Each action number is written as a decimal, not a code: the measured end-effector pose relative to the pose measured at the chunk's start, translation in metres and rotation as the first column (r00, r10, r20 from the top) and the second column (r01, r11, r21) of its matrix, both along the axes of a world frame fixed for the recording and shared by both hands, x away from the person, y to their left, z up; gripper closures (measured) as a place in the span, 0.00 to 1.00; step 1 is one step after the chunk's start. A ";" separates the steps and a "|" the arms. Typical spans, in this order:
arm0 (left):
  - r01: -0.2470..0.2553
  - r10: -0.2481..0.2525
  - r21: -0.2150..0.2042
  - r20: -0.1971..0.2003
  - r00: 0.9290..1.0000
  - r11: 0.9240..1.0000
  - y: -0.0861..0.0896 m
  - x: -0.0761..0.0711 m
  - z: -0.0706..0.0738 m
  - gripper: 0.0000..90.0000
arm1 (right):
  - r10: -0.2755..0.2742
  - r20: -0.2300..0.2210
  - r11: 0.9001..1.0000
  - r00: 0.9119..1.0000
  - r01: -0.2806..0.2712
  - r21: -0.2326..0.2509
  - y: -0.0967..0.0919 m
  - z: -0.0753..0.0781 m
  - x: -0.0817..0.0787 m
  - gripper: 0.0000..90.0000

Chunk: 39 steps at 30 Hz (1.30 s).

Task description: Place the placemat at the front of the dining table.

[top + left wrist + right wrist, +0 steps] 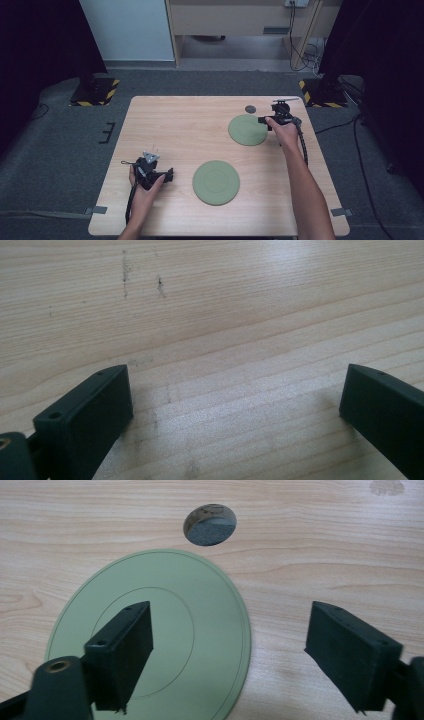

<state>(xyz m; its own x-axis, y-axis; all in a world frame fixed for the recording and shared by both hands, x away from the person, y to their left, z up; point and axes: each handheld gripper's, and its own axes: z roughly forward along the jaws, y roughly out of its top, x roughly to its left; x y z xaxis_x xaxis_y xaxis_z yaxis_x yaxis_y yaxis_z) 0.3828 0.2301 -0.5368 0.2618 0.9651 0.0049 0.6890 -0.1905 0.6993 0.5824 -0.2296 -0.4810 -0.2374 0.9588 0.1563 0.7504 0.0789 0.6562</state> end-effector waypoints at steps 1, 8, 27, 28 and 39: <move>0.000 0.000 0.001 0.000 1.000 1.000 0.000 0.000 0.000 0.00 | 0.004 -0.001 1.000 1.000 -0.004 0.001 0.000 0.001 -0.001 0.18; 0.001 -0.001 0.001 -0.001 1.000 1.000 0.000 0.000 0.000 0.00 | 0.017 0.022 1.000 1.000 -0.018 0.021 0.003 0.014 -0.015 0.11; -0.001 0.001 0.000 -0.001 1.000 1.000 0.000 0.000 0.000 0.00 | 0.067 0.139 0.998 0.988 -0.067 -0.005 0.000 0.034 -0.072 0.10; -0.001 0.001 0.000 -0.001 1.000 1.000 0.000 0.000 0.000 0.00 | 0.066 0.143 0.998 0.988 -0.065 -0.008 -0.002 0.034 -0.074 0.09; 0.000 0.000 0.000 -0.001 1.000 1.000 0.000 0.000 0.000 0.00 | 0.073 0.156 0.997 0.985 -0.072 -0.010 -0.009 0.028 -0.091 0.08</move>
